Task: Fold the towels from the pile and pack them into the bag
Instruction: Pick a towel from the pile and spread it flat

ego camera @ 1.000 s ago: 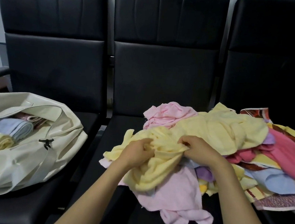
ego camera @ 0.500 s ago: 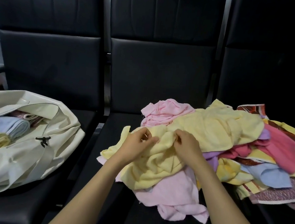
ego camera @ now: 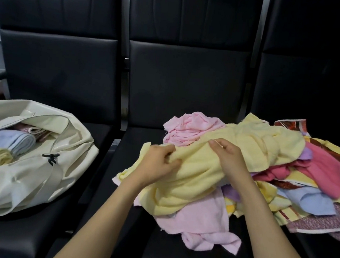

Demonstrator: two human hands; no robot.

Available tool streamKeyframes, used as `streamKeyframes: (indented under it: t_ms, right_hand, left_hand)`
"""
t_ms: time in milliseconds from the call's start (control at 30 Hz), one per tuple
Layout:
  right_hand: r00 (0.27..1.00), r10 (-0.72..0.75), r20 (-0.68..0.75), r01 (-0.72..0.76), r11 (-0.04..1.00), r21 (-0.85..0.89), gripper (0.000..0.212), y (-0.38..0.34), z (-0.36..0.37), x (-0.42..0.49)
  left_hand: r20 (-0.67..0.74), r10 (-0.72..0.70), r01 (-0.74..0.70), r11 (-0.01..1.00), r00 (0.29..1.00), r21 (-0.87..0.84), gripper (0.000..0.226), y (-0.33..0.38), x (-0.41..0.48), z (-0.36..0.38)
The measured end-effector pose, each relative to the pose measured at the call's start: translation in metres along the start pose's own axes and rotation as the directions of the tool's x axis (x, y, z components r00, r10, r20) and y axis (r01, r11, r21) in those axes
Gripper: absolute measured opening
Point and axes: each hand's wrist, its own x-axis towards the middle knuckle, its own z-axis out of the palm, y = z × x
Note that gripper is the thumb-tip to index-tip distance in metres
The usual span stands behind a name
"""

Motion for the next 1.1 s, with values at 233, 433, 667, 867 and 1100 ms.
streamKeyframes:
  t_ms: [233,433,667,867,1100]
  right_hand:
    - [0.969,0.039,-0.242,-0.091,0.974,-0.205,0.025,0.012,-0.031,0.008]
    - [0.981,-0.053,0.185,0.103,0.957,-0.272,0.011,-0.005,0.007,-0.01]
    - [0.93,-0.066,0.361,0.039,0.996,0.083,0.021,-0.023,0.017,-0.02]
    - [0.954,-0.122,0.275,0.121,0.992,0.022,0.017,-0.024,0.015,-0.019]
    - [0.983,0.038,0.181,0.072,0.823,-0.563,0.012,0.001,-0.013,-0.002]
  left_hand:
    - [-0.348,-0.255,0.277,0.961,0.902,0.015,0.048,-0.026,0.001,-0.039]
    - [-0.192,-0.172,0.097,0.931,0.966,-0.351,0.018,0.017,0.003,-0.021]
    - [0.04,-0.11,0.118,0.922,0.993,-0.369,0.037,0.02,-0.004,-0.006]
    - [0.146,-0.144,0.185,0.926,0.979,-0.329,0.014,0.027,-0.005,0.001]
    - [-0.522,-0.422,0.27,0.899,0.741,-0.343,0.011,0.002,0.002,-0.041]
